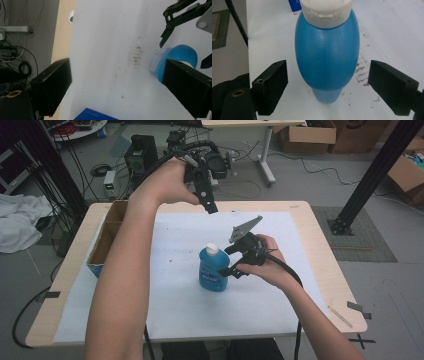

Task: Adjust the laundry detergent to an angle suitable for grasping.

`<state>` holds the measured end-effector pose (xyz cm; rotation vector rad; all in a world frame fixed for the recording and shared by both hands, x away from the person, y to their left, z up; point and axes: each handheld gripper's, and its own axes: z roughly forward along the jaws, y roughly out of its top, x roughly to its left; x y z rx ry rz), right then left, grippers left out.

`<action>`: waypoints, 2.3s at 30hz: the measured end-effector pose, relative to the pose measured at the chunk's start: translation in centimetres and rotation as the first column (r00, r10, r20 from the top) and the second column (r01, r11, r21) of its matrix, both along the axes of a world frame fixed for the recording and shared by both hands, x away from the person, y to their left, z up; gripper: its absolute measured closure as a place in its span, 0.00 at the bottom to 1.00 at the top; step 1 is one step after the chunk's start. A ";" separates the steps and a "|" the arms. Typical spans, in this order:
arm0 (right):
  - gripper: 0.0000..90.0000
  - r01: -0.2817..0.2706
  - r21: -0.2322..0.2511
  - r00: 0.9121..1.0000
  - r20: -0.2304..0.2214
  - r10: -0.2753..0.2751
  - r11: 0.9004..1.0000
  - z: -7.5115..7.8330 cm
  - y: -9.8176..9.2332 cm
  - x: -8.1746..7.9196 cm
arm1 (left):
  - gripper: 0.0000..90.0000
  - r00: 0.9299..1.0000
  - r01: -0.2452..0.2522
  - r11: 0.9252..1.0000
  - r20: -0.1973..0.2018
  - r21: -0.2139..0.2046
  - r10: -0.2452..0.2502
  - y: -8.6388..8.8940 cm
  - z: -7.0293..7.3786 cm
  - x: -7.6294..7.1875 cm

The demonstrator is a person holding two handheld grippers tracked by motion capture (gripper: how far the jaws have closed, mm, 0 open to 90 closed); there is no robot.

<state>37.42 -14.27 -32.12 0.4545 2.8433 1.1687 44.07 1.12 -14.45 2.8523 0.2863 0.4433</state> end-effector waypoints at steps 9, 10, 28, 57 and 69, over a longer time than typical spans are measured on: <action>0.19 0.008 -0.004 1.000 0.011 -0.008 1.000 -0.8 1.2 -0.2 | 0.11 1.000 0.000 1.000 -0.001 0.004 0.000 0.0 -0.1 0.0; 0.19 0.008 -0.004 1.000 0.011 -0.008 1.000 -0.8 1.2 -0.2 | 0.11 1.000 -0.002 1.000 -0.001 0.003 0.002 0.0 -0.1 0.0; 0.38 0.055 -0.014 0.997 0.062 -0.054 0.998 -1.9 3.2 -0.5 | 0.11 1.000 -0.002 1.000 0.000 -0.003 0.002 0.3 -0.1 -0.1; 0.48 -0.038 -0.002 0.992 0.118 0.038 0.999 -1.7 3.0 -0.1 | 0.11 1.000 -0.008 1.000 -0.008 0.000 0.008 0.9 -0.1 0.0; 0.48 -0.256 0.017 0.964 0.083 0.254 0.966 -1.5 3.4 0.0 | 0.11 1.000 -0.012 1.000 -0.011 -0.007 0.012 1.2 0.0 -0.1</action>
